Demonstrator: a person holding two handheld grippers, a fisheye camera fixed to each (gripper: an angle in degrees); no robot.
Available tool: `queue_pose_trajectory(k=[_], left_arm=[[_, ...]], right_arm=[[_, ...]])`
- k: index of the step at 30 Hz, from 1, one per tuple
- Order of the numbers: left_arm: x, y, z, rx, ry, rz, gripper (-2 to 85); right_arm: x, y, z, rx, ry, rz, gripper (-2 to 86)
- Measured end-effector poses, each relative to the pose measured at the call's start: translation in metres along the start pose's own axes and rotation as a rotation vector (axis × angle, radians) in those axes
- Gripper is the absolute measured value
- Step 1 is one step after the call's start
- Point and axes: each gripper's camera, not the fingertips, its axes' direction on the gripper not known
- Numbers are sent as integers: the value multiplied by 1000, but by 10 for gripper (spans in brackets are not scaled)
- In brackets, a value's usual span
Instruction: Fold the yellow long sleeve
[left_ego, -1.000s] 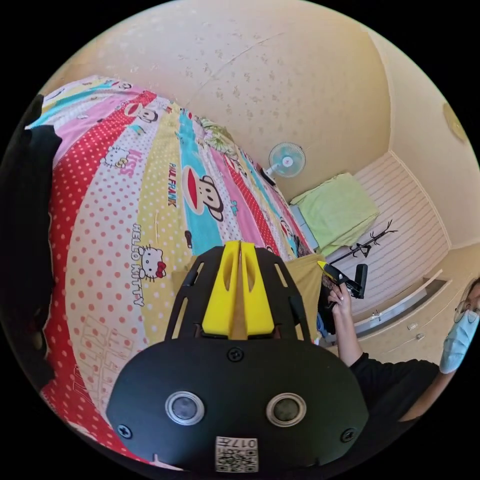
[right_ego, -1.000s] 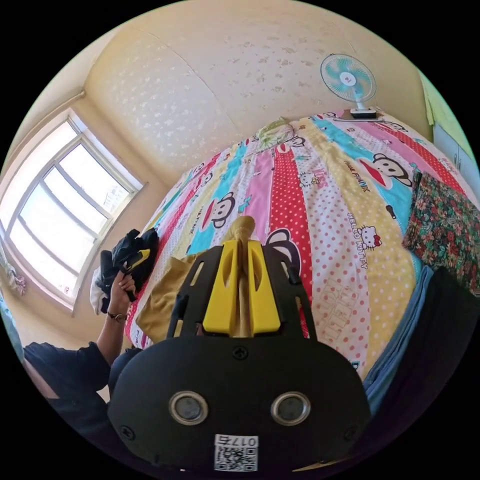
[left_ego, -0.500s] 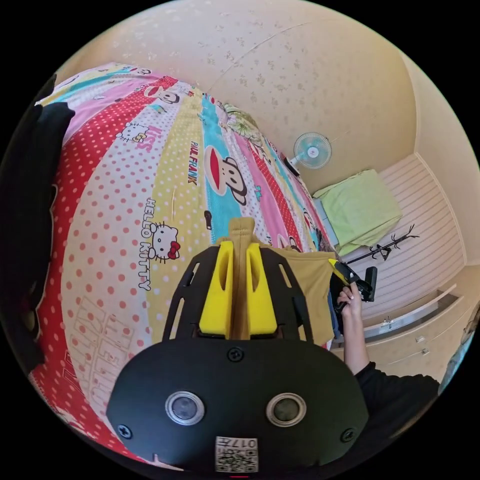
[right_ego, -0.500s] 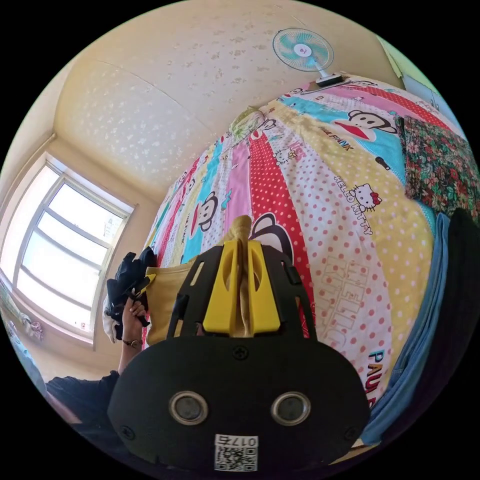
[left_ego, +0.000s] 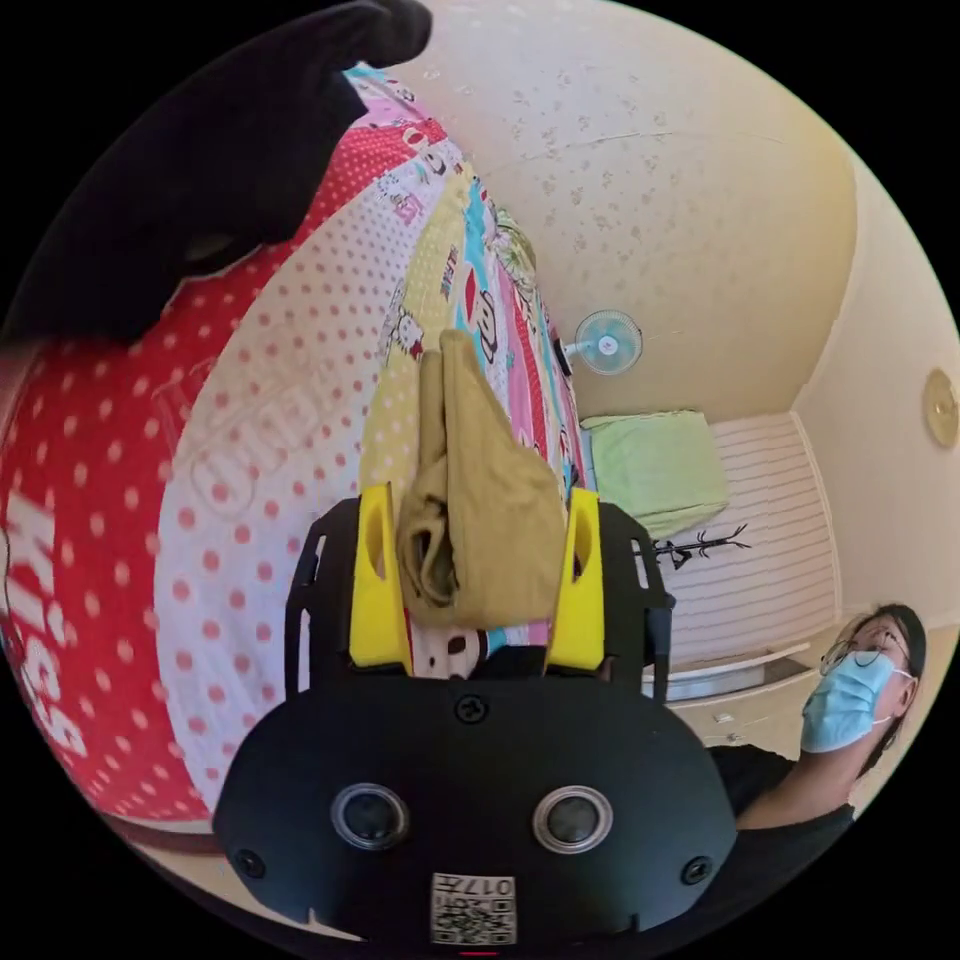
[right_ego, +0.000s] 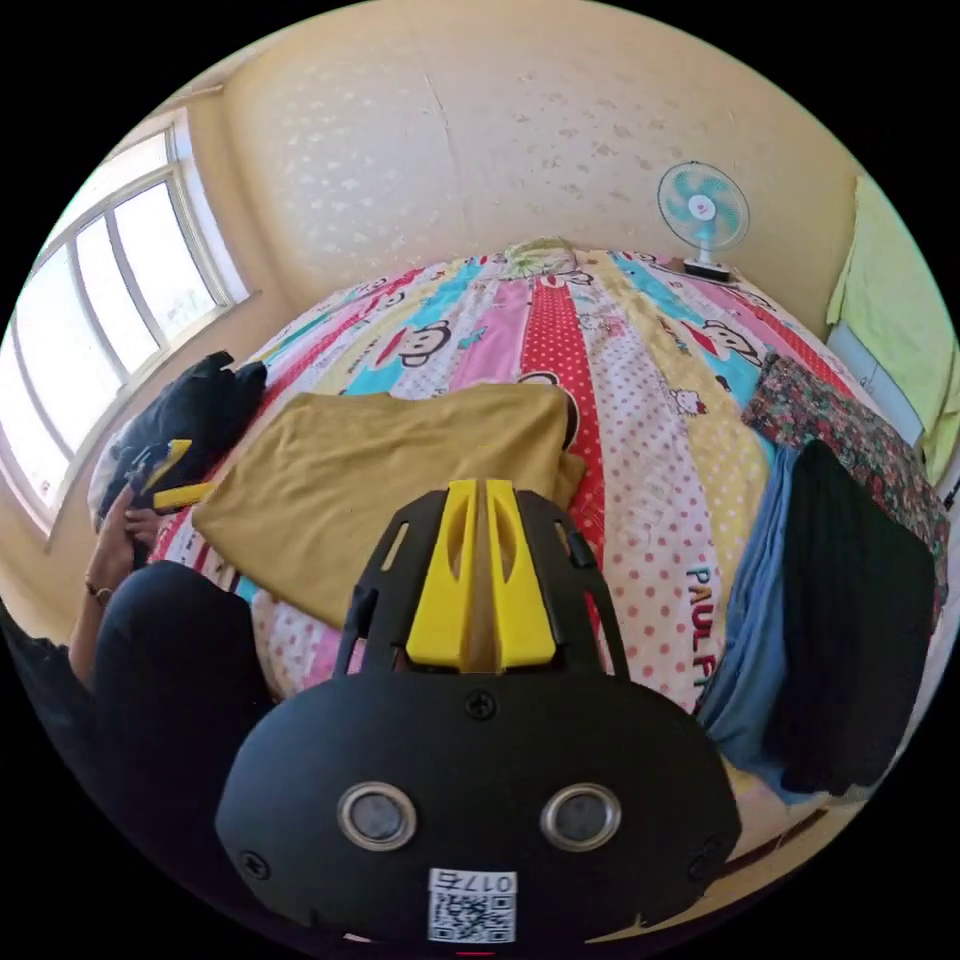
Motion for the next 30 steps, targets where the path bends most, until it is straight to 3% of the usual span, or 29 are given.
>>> queue_pose_trajectory(k=[1,2,4,7,10,15,20,24,27,28,30], left_arm=[[-2,23,-6,9,-10,-40,225],[-6,39,-8,5,-18,-80,218],[-15,51,-7,12,-4,-126,196],[-27,50,12,-21,82,-174,158],[-19,39,30,-60,62,-202,118],[89,3,51,-109,-3,102,86],[240,34,165,-367,-132,526,87],[271,75,251,-609,-186,677,109],[255,89,269,-765,71,648,97],[246,81,259,-737,173,615,86],[232,60,232,-605,212,551,92]], right_arm=[[7,28,15,-35,116,49,19],[17,55,23,35,88,43,14],[41,71,4,162,-44,102,9],[86,68,17,69,-240,253,5],[117,82,18,117,-425,303,3],[154,102,22,176,-646,382,3],[166,112,14,220,-671,366,4],[172,117,10,237,-687,356,4],[177,119,9,234,-691,357,5],[179,120,8,241,-697,351,5],[181,121,8,245,-701,348,4]])
